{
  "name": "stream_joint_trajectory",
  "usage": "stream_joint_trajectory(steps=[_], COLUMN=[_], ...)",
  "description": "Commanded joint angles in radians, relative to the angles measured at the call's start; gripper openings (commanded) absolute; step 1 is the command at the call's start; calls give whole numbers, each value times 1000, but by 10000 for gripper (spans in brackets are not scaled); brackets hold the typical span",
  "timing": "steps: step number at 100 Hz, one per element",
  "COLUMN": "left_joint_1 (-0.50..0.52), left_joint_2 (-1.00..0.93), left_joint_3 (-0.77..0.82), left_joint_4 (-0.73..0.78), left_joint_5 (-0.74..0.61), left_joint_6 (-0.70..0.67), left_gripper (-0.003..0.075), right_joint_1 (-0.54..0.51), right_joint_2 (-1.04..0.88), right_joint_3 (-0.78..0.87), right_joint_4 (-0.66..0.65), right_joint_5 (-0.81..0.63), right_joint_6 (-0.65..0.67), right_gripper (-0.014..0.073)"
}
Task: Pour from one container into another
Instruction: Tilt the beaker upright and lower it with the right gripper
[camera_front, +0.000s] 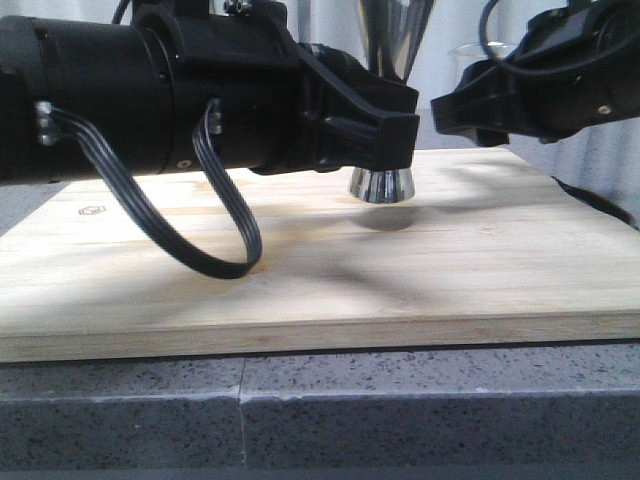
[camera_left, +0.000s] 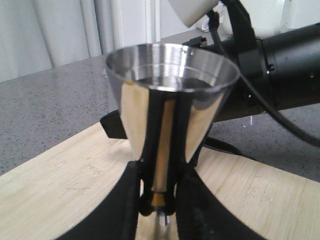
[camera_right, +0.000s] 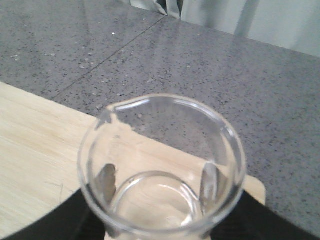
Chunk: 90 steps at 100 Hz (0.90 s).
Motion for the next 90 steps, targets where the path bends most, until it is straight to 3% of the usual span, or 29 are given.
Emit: stream_joint_trajectory(steps=[1,64,90], left_joint_1=[-6,-6,-6], left_joint_2=[-33,-33,-33], left_joint_3=[-28,-28,-28], left_joint_4=[-7,-7,-7], left_joint_5=[-90,-90,-90], left_joint_6=[-10,-10,-10], left_gripper=[-19,-19,-19], right_joint_1=[5,12,12], right_joint_2=[-12,43,45], right_joint_3=[-22,-22,-22], right_joint_4=[-7,-10,-74], right_joint_5=[-138,-172,-139], right_joint_6=[4,47,47], right_gripper=[206,206,206])
